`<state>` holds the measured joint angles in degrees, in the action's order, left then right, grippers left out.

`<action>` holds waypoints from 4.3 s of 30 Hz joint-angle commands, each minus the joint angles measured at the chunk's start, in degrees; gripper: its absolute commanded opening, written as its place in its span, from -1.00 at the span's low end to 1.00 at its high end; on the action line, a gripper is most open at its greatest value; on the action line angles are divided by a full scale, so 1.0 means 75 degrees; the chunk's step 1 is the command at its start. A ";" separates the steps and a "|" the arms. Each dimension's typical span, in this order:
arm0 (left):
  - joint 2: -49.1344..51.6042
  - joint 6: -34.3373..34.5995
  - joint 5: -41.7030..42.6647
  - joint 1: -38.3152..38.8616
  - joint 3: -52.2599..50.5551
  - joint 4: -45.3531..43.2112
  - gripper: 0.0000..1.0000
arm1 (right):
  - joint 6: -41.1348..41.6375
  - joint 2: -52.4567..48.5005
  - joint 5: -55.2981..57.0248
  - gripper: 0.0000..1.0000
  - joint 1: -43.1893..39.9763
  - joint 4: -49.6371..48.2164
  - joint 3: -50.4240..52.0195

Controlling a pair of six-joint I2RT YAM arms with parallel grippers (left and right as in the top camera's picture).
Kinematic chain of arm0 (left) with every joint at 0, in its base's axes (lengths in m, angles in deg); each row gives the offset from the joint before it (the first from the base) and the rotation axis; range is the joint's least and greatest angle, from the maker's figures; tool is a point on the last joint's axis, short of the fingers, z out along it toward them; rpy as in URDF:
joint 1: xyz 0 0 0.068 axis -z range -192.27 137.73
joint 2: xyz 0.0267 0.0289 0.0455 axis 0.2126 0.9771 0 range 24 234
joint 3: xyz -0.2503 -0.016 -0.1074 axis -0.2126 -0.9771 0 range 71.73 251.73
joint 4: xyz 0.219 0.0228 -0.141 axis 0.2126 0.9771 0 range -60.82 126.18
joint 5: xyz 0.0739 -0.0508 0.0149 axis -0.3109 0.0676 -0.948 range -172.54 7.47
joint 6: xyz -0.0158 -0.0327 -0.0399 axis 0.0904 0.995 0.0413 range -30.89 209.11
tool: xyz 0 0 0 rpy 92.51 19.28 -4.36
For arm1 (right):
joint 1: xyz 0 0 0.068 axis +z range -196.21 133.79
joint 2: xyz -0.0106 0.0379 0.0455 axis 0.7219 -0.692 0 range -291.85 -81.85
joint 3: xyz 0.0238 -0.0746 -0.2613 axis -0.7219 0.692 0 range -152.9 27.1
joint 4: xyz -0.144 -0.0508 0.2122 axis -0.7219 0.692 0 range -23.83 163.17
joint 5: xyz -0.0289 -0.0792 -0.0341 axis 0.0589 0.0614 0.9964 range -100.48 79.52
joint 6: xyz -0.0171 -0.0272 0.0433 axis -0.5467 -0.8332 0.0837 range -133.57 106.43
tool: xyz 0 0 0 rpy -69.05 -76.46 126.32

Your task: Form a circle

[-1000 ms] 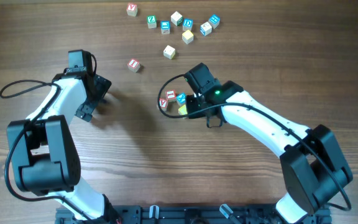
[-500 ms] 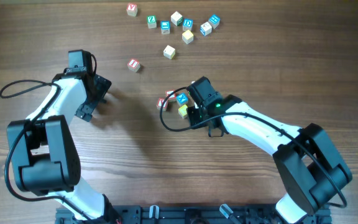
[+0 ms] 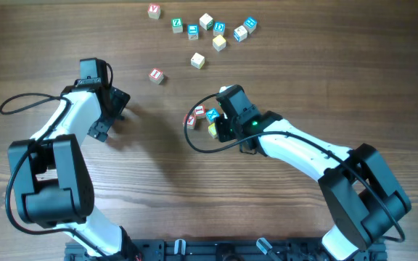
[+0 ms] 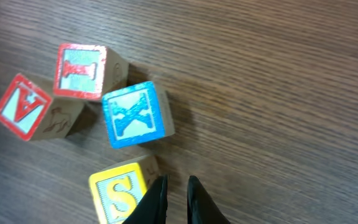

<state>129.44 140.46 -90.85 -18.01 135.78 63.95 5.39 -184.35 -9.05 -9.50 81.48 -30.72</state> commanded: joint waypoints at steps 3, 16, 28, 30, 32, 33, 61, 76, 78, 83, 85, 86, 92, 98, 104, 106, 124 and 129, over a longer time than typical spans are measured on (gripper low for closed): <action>0.0087 0.0015 -0.0102 -0.0023 -0.0041 0.0000 1.00 | -0.0221 0.0093 -0.0551 -0.74 0.0017 -0.0064 0.0026; 0.0087 0.0015 -0.0102 -0.0023 -0.0041 0.0000 1.00 | -0.0740 0.0093 -0.1043 -0.74 0.0017 -0.0207 0.0026; 0.0087 0.0015 -0.0102 -0.0023 -0.0041 0.0000 1.00 | -0.1367 0.0093 -0.1413 0.09 0.0017 -0.0122 0.0029; 0.0087 0.0015 -0.0102 -0.0023 -0.0041 0.0000 1.00 | -0.1472 0.0093 -0.1431 0.09 0.0017 -0.0119 0.0029; 0.0087 0.0015 -0.0102 -0.0023 -0.0041 0.0000 1.00 | -0.1530 0.0087 -0.1425 0.08 0.0017 -0.0055 0.0029; 0.0087 0.0015 -0.0102 -0.0023 -0.0041 0.0000 1.00 | -0.1530 0.0085 -0.1425 0.08 0.0017 -0.0032 0.0029; 0.0087 0.0015 -0.0102 -0.0023 -0.0041 0.0000 1.00 | -0.2130 -0.0315 -0.1565 -0.18 0.0402 -0.0303 0.0029; 0.0087 0.0015 -0.0102 -0.0023 -0.0041 0.0000 1.00 | -0.2104 -0.0315 -0.0775 -0.17 0.0399 -0.0294 0.0026; 0.0087 0.0015 -0.0102 -0.0023 -0.0041 0.0000 1.00 | -0.2098 -0.0315 -0.0775 -0.17 0.0399 -0.0297 0.0026; 0.0087 0.0015 -0.0102 -0.0023 -0.0041 0.0000 1.00 | -0.2104 -0.0315 -0.0784 -0.17 0.0396 -0.0294 0.0026; 0.0087 0.0015 -0.0102 -0.0023 -0.0041 0.0000 1.00 | -0.2107 -0.0315 -0.0784 -0.17 0.0399 -0.0297 0.0026; 0.0087 0.0015 -0.0102 -0.0023 -0.0041 0.0000 1.00 | -0.2110 -0.0315 -0.0787 -0.17 0.0399 -0.0297 0.0026; 0.0087 0.0015 -0.0102 -0.0023 -0.0041 0.0000 1.00 | -0.2049 0.0073 -0.0810 0.02 0.0393 -0.0350 -0.0344; 0.0087 0.0015 -0.0102 -0.0023 -0.0041 0.0000 0.99 | -0.1087 0.0484 0.0105 -0.47 -0.0140 -0.0527 -0.0583; 0.0087 0.0015 -0.0102 -0.0023 -0.0041 0.0000 1.00 | -0.0787 -0.0061 0.0038 -0.92 -0.0723 -0.0580 -0.0583; 0.0087 0.0015 -0.0102 -0.0023 -0.0041 0.0000 1.00 | -0.0720 -0.0338 0.0038 -0.92 -0.0726 -0.0647 -0.0583; 0.0087 0.0015 -0.0102 -0.0023 -0.0041 0.0000 1.00 | -0.0522 0.0845 -0.0819 -0.91 -0.0723 -0.0303 -0.0606; 0.0087 0.0015 -0.0102 -0.0023 -0.0041 0.0000 1.00 | -0.0527 0.0988 -0.1749 -0.91 -0.0667 0.0857 -0.0597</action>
<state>129.44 140.46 -90.87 -18.01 135.80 63.95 0.74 -175.67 -17.03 -15.03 84.28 -34.99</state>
